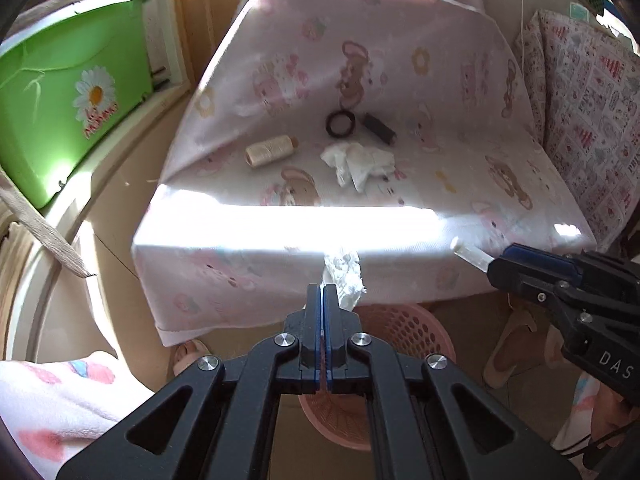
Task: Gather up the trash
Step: 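Carry the tissue and white stick in both tools over the wastebasket, then open both tools to drop the tissue and white stick into the wastebasket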
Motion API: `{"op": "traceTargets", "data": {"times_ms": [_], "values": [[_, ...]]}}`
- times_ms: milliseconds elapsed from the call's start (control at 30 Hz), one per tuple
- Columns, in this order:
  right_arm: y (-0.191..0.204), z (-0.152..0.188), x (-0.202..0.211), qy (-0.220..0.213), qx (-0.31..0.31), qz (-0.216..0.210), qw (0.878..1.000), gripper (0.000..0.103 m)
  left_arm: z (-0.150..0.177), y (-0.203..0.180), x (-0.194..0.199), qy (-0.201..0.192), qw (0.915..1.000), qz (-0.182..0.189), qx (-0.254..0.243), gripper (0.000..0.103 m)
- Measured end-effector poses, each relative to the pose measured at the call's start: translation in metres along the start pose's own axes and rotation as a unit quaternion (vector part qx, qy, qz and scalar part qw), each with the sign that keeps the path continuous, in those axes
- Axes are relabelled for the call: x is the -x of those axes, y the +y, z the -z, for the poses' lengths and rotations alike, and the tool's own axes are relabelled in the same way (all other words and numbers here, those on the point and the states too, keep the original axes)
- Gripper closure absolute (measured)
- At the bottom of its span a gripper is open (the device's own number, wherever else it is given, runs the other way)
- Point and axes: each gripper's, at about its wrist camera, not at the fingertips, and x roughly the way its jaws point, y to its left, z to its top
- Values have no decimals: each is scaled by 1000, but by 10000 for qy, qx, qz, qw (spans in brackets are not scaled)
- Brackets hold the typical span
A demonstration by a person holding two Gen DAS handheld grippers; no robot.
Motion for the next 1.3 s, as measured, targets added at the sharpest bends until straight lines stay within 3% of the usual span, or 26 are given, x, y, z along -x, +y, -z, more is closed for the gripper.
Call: {"op": "traceTargets", "data": {"times_ms": [400, 567, 767, 1000, 1300], "values": [[2, 27, -46, 843, 201, 298, 9958, 80, 23, 0, -65, 1382, 9897, 48, 367, 102], [-4, 40, -73, 1236, 132, 440, 9913, 80, 30, -3, -83, 1627, 9854, -167, 469, 102], [-16, 61, -107, 1728, -15, 651, 9828, 80, 40, -3, -114, 2093, 9757, -155, 628, 102], [-27, 80, -143, 2072, -211, 725, 9754, 79, 45, 4, -148, 2435, 9670, -369, 651, 102], [-55, 103, -179, 2537, -596, 900, 9612, 79, 66, 2, -176, 2919, 9534, -206, 741, 100]]}}
